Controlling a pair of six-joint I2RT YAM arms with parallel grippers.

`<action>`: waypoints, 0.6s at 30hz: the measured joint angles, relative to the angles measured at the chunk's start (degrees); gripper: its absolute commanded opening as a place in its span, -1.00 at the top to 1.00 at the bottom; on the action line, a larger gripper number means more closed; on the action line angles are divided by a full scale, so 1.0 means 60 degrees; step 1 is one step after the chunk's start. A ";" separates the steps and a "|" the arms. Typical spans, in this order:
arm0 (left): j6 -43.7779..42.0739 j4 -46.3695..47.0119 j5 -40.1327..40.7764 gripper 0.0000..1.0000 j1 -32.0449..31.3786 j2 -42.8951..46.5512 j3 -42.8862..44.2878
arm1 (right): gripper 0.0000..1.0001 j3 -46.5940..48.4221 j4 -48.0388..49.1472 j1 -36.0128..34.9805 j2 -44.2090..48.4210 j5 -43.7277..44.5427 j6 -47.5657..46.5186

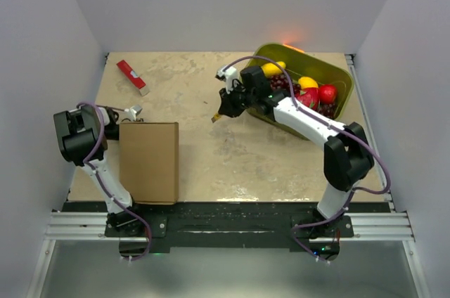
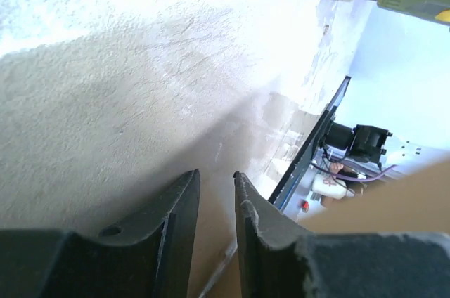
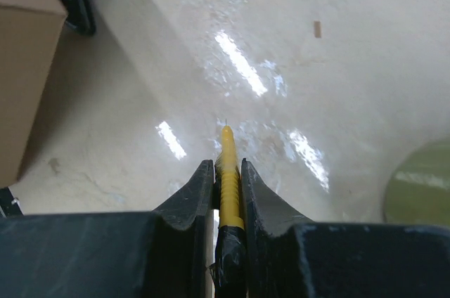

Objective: Unpack the express box

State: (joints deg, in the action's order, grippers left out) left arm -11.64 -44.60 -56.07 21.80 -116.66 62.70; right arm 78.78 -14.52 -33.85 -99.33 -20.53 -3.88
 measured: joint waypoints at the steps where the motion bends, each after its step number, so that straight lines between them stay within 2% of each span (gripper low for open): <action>1: 0.0000 0.0000 0.0033 0.26 -0.0015 0.0026 0.0000 | 1.00 0.0138 0.0022 -0.0127 -0.0160 0.0000 0.0004; 18: -0.0168 0.0226 0.0812 0.16 -0.0026 0.0765 -0.0091 | 1.00 0.1399 0.0055 -0.0437 -0.0477 0.0448 -0.0018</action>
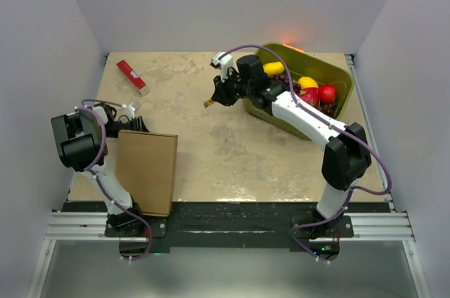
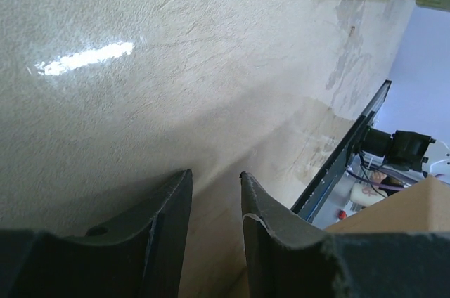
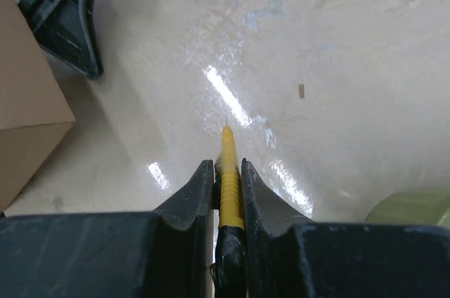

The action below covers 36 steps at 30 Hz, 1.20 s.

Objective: Unpack the express box

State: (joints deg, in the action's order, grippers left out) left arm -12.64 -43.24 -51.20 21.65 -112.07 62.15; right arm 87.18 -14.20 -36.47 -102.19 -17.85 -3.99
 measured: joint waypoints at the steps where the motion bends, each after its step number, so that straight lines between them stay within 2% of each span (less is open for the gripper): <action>1: -0.0073 -0.0029 0.0062 0.16 0.0004 0.0040 0.0000 | 1.00 0.0106 0.0007 -0.0004 0.0044 -0.0018 -0.0007; 7: -0.0240 -0.0062 0.0433 0.10 0.0044 0.0251 0.0149 | 1.00 0.0200 0.0004 -0.0018 0.0361 -0.0055 -0.0022; 12: 0.0433 0.0685 0.0747 0.01 0.0040 0.0200 0.0790 | 1.00 0.0197 -0.0073 -0.0029 0.0368 0.0146 -0.0073; 17: 0.1140 0.1785 0.1657 -0.08 -0.0157 -0.0372 0.2648 | 1.00 0.0200 -0.0073 -0.0029 0.0368 0.0302 -0.0091; 20: 0.1089 0.2255 0.2488 -0.23 -0.0426 -0.0444 0.4047 | 1.00 0.0204 -0.0080 -0.0029 0.0368 0.0200 -0.0135; 24: 0.0663 0.2244 0.3603 -0.26 -0.0532 0.0211 0.4564 | 1.00 0.0226 -0.0069 -0.0095 0.0364 0.0036 -0.0160; 27: 0.0171 0.1519 0.3865 -0.31 -0.0091 0.1104 0.4095 | 1.00 0.0313 -0.0062 -0.0219 0.0328 -0.0044 -0.0157; 32: -0.0834 0.0295 0.4240 -0.45 0.1089 0.3002 0.1512 | 1.00 0.0401 -0.0022 -0.0510 0.0244 -0.0284 -0.0087; 36: -0.1439 -0.0455 0.4554 -0.45 0.1169 0.3716 -0.0382 | 1.00 0.0539 -0.0029 -0.0667 -0.0015 -0.0481 -0.0022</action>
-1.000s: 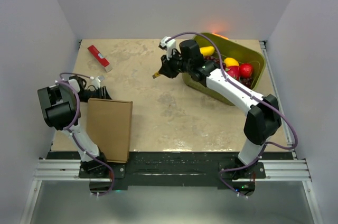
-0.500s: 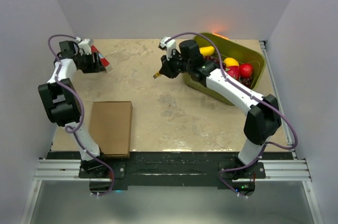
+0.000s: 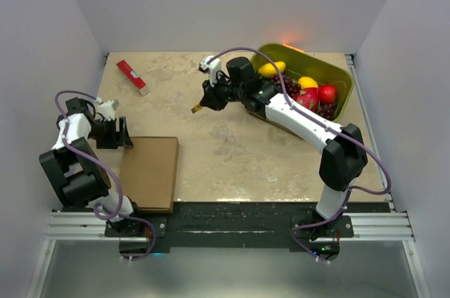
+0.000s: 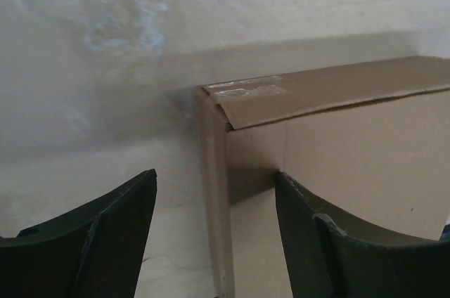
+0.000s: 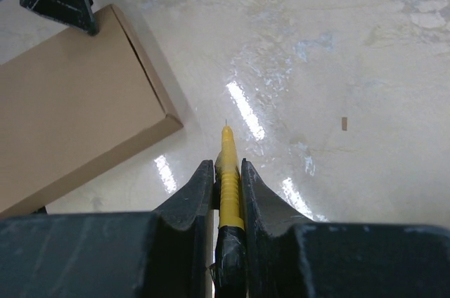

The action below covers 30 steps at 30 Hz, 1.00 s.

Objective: Unpack the express box

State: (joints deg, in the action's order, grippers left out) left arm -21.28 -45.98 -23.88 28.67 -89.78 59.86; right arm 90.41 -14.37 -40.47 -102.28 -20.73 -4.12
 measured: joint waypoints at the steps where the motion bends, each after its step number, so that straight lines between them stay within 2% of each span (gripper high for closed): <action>1: -0.0058 -0.0015 -0.0149 -0.45 -0.0026 0.0026 -0.0189 | 1.00 0.0015 -0.0015 -0.0011 -0.0036 -0.0025 0.0007; 4: -0.0135 0.0040 -0.0277 -0.40 -0.0033 0.0091 -0.0270 | 1.00 0.0036 -0.0044 -0.0084 -0.0127 -0.0189 0.0015; 7: -0.0087 -0.0058 -0.0452 -0.18 -0.0018 -0.0138 -0.0168 | 1.00 0.0036 -0.0036 -0.0240 -0.0142 -0.0175 0.0004; 10: 0.0029 -0.0554 -0.0856 0.08 -0.0015 -0.0718 0.0291 | 1.00 0.0036 -0.0040 -0.0474 -0.0149 -0.0135 0.0000; 14: 0.0127 -0.1147 -0.1534 0.63 -0.0033 -0.1351 0.0809 | 1.00 0.0022 -0.0029 -0.0648 -0.0160 -0.0036 -0.0004; 19: 0.0055 -0.1344 -0.2014 1.00 -0.0076 -0.1865 0.1326 | 1.00 -0.0357 0.0066 -0.0612 -0.0138 0.0186 -0.0025; 26: -0.0149 -0.1446 -0.2597 1.00 -0.0521 -0.2703 0.2521 | 1.00 -0.0707 -0.0007 -0.0561 -0.0117 0.0739 -0.0291; 30: -0.0135 -0.1326 -0.2805 1.00 -0.0962 -0.2889 0.3719 | 1.00 -0.0707 0.0000 -0.0444 -0.0044 0.1024 -0.0397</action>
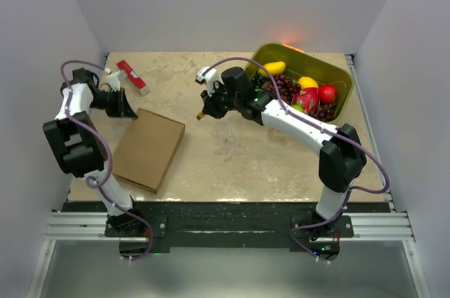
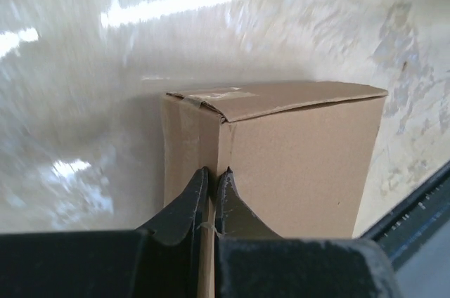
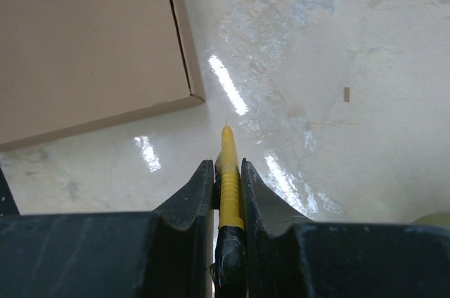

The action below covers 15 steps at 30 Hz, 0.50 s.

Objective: Unpack the express box

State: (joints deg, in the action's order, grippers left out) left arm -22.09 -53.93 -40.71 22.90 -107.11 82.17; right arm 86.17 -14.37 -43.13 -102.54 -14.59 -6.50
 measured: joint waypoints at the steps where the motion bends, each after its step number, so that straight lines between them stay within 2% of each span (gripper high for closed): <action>1: 0.0000 0.0055 -0.0058 1.00 -0.0160 -0.0025 0.0426 | 1.00 0.0000 -0.0004 0.0055 0.0015 0.0073 -0.0004; 8: -0.0437 0.0273 -0.0641 1.00 -0.1523 0.0040 0.3078 | 1.00 0.0011 0.0051 0.0736 0.0033 0.1122 0.0040; 11: -0.0838 0.0350 -0.0495 1.00 -0.2218 0.0452 0.3075 | 1.00 0.0011 0.0076 0.1038 0.0047 0.1537 0.0055; 15: -0.1373 0.0900 0.0266 1.00 -0.3621 0.1861 0.1752 | 1.00 0.0011 0.0113 0.1370 0.0138 0.1803 0.0091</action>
State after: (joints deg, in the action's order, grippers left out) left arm -30.33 -48.53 -39.11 1.17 -95.94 92.68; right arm 86.24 -13.69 -34.92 -101.71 -3.77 -5.96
